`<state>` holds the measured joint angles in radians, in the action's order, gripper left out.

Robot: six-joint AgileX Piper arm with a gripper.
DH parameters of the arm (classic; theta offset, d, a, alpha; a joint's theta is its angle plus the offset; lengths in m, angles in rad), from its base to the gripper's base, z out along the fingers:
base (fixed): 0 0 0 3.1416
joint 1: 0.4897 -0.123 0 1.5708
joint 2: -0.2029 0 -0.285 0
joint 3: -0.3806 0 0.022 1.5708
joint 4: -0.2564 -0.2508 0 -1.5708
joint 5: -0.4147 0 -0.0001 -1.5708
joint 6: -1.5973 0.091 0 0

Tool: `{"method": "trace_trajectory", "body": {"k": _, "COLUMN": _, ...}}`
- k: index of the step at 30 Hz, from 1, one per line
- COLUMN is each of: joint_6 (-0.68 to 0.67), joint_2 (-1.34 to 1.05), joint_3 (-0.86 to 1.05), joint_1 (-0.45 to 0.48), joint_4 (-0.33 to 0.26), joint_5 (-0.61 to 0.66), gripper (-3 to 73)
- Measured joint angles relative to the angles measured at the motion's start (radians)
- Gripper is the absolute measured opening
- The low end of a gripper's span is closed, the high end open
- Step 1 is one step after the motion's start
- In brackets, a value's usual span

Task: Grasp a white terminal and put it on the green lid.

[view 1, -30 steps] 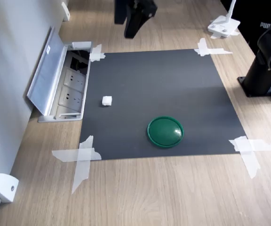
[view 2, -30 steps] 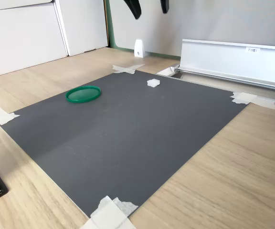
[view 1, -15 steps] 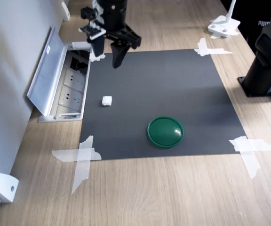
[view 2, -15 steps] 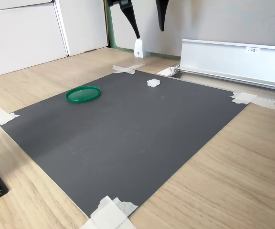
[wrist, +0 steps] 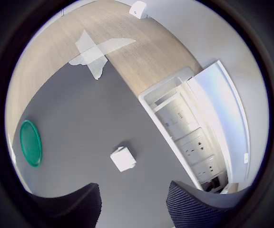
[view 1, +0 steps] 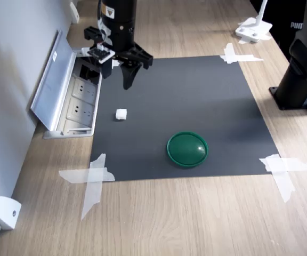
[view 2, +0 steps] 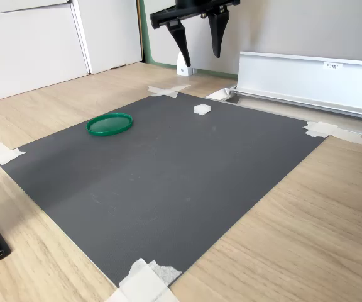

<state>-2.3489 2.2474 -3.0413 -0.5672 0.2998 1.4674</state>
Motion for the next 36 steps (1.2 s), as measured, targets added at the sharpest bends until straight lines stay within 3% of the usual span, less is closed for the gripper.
{"method": "trace_trajectory", "body": {"k": 11, "joint_6": 0.188, "joint_2": 0.068, "joint_3": 0.056, "joint_1": -0.002, "joint_4": -0.006, "joint_5": -0.093, "gripper": 58.6}}
{"method": "trace_trajectory", "body": {"k": 18, "joint_6": 0.277, "joint_2": 0.082, "joint_3": 0.056, "joint_1": -0.011, "joint_4": -0.03, "joint_5": -0.099, "gripper": 58.6}}
{"method": "trace_trajectory", "body": {"k": 27, "joint_6": 0.484, "joint_2": 0.093, "joint_3": 0.056, "joint_1": -0.011, "joint_4": -0.017, "joint_5": -0.099, "gripper": 58.4}}
{"method": "trace_trajectory", "body": {"k": 36, "joint_6": 0.595, "joint_2": 0.094, "joint_3": 0.056, "joint_1": -0.011, "joint_4": -0.03, "joint_5": -0.097, "gripper": 58.4}}
